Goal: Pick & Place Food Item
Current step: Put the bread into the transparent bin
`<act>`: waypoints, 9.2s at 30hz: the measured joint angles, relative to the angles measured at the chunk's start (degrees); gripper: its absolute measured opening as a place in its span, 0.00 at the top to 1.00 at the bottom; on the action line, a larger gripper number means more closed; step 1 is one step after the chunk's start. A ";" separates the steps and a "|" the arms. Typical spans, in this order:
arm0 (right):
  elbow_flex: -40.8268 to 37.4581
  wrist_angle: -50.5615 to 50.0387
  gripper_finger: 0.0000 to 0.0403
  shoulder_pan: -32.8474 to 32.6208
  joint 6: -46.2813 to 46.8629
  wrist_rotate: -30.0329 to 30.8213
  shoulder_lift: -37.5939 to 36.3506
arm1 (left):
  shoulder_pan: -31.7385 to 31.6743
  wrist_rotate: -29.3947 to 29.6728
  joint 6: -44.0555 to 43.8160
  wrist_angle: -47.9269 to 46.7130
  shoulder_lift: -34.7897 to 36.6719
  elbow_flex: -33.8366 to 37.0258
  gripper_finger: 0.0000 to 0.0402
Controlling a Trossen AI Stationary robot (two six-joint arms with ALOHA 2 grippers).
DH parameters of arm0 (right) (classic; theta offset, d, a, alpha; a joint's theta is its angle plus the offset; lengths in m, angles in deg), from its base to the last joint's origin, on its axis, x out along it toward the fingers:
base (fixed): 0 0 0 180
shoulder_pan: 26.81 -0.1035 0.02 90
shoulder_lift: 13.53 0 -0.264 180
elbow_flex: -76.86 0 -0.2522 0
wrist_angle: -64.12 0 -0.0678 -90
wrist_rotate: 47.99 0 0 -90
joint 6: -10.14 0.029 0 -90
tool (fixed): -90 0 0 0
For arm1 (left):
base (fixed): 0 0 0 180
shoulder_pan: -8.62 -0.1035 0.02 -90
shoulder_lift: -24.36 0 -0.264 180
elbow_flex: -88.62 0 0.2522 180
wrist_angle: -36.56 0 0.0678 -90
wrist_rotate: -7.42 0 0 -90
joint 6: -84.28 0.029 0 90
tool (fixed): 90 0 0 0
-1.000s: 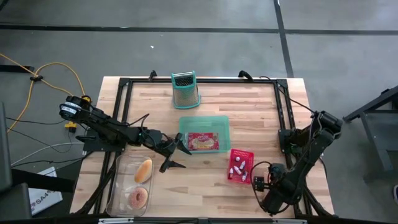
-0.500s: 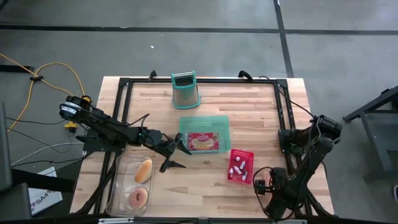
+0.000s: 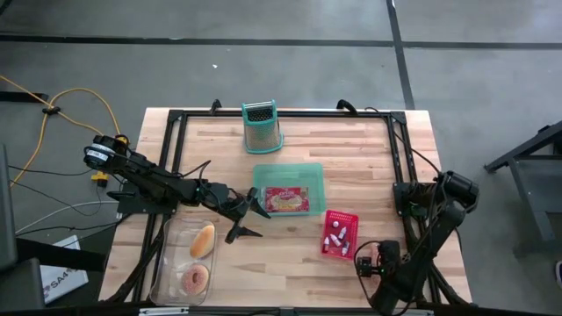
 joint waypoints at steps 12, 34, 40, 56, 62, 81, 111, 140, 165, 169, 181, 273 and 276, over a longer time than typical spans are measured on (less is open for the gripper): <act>0.00 1.54 0.05 0.04 -0.19 0.00 2.95 | 0.02 0.00 0.00 0.00 0.00 0.00 0.27; 0.00 6.17 0.08 0.04 -0.16 -4.39 3.25 | 0.00 -0.02 0.00 -0.01 0.00 0.00 0.27; 0.00 6.44 0.19 0.04 -0.19 -4.39 3.23 | 0.02 -0.02 0.00 -0.01 0.00 0.00 0.27; 0.00 7.44 0.38 0.04 -0.18 -6.12 3.21 | 0.02 -0.02 0.00 0.00 0.00 0.00 0.27; 0.00 7.44 0.46 0.06 -0.18 -6.08 3.21 | 0.02 0.00 0.00 0.00 0.00 0.00 0.27; 0.00 7.37 0.51 0.05 -0.18 -5.86 3.17 | 0.02 0.00 0.00 0.00 0.00 0.00 0.27; 0.02 1.28 0.50 -1.94 -2.12 -0.76 -0.47 | 0.02 -0.02 0.00 0.00 0.00 0.00 0.27; 0.02 -6.74 0.50 0.07 -14.24 10.70 -13.12 | 0.01 0.00 0.00 0.00 0.00 0.00 0.27; 0.02 20.83 0.50 19.06 -70.47 16.25 -13.12 | 0.01 -0.01 0.00 0.00 0.00 0.00 0.27; 0.02 25.53 0.50 23.77 -79.89 12.67 -13.12 | 0.02 -0.02 0.00 0.00 0.00 0.00 0.27; 0.02 37.21 0.50 32.24 -103.89 3.81 -13.10 | 0.02 -0.02 0.00 0.00 0.00 0.00 0.27; 0.02 36.77 0.50 33.70 -133.97 6.38 -5.34 | 0.02 1.52 -10.53 0.42 0.00 0.00 0.27; 0.04 37.14 0.50 33.85 -133.69 7.00 -5.34 | 0.02 1.82 -11.72 0.42 0.00 0.00 0.27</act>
